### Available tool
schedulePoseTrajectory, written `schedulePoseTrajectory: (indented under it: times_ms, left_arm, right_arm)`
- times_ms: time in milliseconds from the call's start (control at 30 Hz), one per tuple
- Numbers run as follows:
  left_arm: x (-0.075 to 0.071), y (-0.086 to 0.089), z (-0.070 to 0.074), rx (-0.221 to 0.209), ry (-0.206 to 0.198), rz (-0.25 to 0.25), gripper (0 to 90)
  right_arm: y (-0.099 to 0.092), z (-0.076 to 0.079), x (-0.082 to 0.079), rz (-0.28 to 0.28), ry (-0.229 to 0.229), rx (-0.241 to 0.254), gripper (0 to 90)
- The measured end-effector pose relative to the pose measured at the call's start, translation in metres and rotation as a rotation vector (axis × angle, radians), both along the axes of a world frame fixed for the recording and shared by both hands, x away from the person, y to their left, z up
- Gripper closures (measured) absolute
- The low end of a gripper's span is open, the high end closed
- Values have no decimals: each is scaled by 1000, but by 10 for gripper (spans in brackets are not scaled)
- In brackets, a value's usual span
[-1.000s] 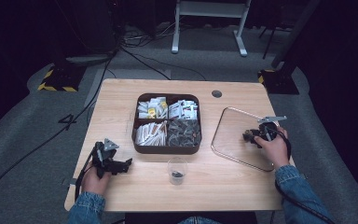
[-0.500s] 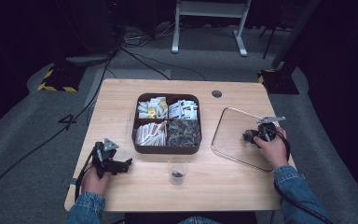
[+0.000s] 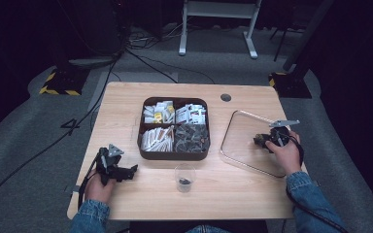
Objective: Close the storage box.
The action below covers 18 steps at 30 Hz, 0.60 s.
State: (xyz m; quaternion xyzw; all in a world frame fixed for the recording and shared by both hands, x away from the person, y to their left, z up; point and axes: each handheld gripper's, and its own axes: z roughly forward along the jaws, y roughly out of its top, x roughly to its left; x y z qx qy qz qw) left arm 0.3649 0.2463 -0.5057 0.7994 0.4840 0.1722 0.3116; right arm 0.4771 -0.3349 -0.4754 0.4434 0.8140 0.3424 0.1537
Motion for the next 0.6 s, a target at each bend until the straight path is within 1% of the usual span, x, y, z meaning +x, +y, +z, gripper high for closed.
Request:
schedulePoseTrajectory:
  times_ms: [367,500,567,600]
  left_arm:
    - [0,-1,0,1,1,5,1]
    - [0,-1,0,1,1,4,0]
    - [0,-1,0,1,1,5,1]
    - [0,-1,0,0,1,6,1]
  right_arm:
    - [9,25,-4,35,-35,4,592]
    - [13,33,-5,54,-53,5,592]
    - [15,35,-5,57,-54,7,591]
    - [17,39,-5,67,-61,8,592]
